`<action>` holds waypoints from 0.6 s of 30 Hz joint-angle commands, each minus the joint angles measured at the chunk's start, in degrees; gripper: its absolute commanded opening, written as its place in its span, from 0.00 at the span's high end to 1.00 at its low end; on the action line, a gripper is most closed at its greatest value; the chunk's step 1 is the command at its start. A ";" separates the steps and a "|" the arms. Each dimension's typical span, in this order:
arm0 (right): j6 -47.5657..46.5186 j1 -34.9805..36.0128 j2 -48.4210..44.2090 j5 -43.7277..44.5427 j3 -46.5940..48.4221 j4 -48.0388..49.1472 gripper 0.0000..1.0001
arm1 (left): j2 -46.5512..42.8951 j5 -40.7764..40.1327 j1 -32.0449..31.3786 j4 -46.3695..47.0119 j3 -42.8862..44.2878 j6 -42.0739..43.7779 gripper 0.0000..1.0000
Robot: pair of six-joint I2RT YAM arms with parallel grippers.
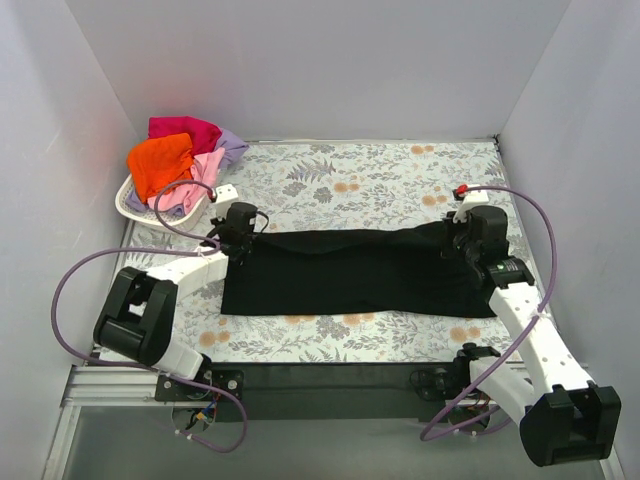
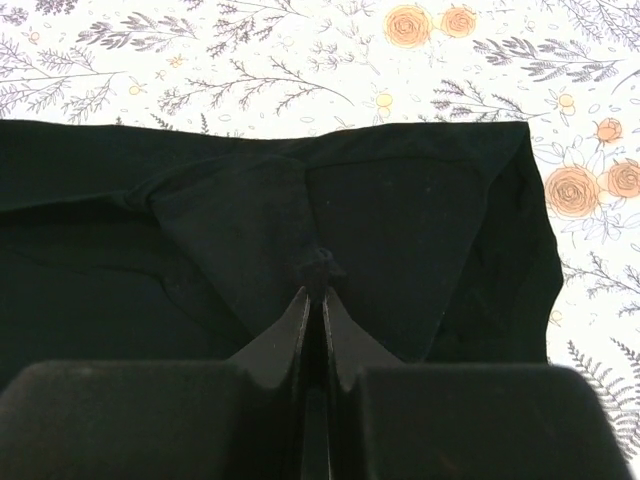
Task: Fold and stack the t-shirts
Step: Fold the tshirt
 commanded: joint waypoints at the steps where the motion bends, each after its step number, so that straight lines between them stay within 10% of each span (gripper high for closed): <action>1: 0.76 0.43 -2.32 1.45 -0.63 -0.69 0.99 | -3.64 -4.48 -0.74 -2.04 -1.06 -0.66 1.00; 8: 1.81 1.40 -2.32 3.28 -0.28 -2.62 0.99 | -6.98 -6.50 -0.92 -8.44 -2.91 -4.88 1.00; 12: 2.69 2.71 -2.49 7.85 1.13 -5.69 0.86 | -9.96 -6.59 -1.70 -13.29 -3.78 -9.01 0.60; 18: 3.92 4.30 -6.53 14.19 3.76 -9.22 0.56 | -19.36 -7.47 -5.22 -15.84 -6.24 -12.27 0.30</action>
